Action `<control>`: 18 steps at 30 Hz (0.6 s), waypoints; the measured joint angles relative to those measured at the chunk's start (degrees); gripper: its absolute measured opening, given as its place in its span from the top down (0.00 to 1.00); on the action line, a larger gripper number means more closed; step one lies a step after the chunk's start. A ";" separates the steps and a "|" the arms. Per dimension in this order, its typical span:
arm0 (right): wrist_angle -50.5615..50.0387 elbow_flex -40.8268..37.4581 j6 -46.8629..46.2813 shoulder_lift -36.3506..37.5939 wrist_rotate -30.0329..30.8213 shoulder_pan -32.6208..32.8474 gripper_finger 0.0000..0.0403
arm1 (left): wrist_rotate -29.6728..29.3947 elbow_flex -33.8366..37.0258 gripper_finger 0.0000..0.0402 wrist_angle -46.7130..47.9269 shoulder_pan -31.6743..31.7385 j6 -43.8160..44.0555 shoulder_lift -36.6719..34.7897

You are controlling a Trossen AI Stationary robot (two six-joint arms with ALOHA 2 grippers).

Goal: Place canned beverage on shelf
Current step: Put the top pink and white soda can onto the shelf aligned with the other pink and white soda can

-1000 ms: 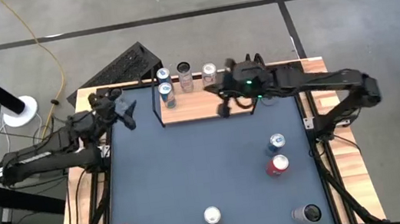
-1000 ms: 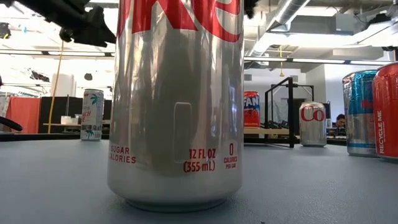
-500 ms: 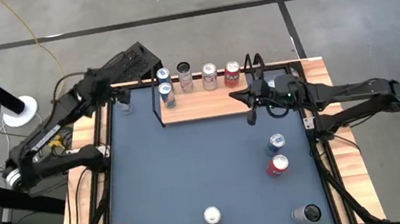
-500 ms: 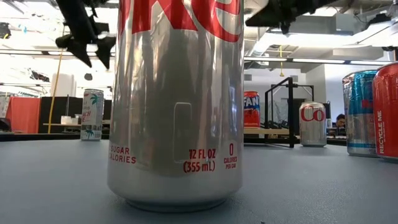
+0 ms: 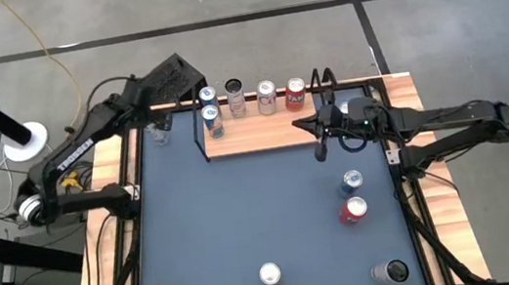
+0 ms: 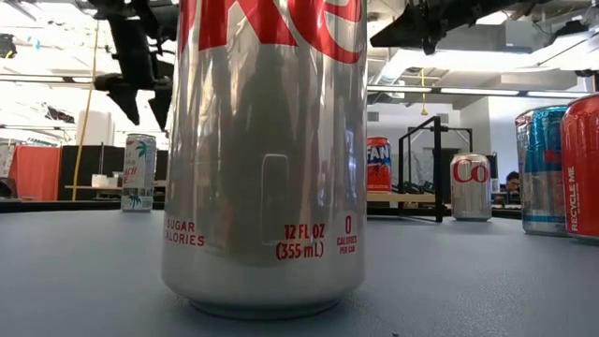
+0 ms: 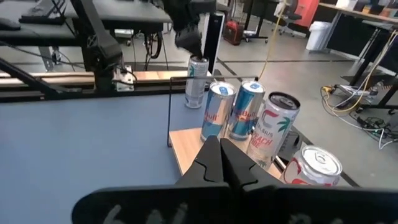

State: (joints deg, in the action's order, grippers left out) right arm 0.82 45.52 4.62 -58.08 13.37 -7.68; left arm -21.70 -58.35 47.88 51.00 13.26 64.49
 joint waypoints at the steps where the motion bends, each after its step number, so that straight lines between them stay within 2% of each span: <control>1: -0.09 0.00 -0.02 -0.07 0.00 0.00 1.00 | 0.44 -0.01 0.21 -0.52 -0.04 -0.56 0.93; 6: 0.00 0.00 -0.08 -0.36 0.00 0.03 1.00 | -2.62 -0.97 0.21 0.57 1.93 -1.82 6.30; 11: -0.19 -0.02 -0.11 -0.47 -0.02 0.13 1.00 | -3.01 -4.68 0.21 3.60 2.97 -2.67 10.46; 15: -0.45 0.00 -0.48 -0.48 -0.02 0.20 1.00 | 1.58 -5.53 0.21 4.84 4.03 -3.85 12.42; 18: -0.38 -0.02 -0.36 -0.48 -0.04 0.20 1.00 | 1.80 -5.53 0.21 7.58 4.57 -4.06 14.24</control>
State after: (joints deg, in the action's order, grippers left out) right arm 0.43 45.50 4.26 -58.57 13.32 -7.49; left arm -19.90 -63.88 55.45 55.57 9.21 78.73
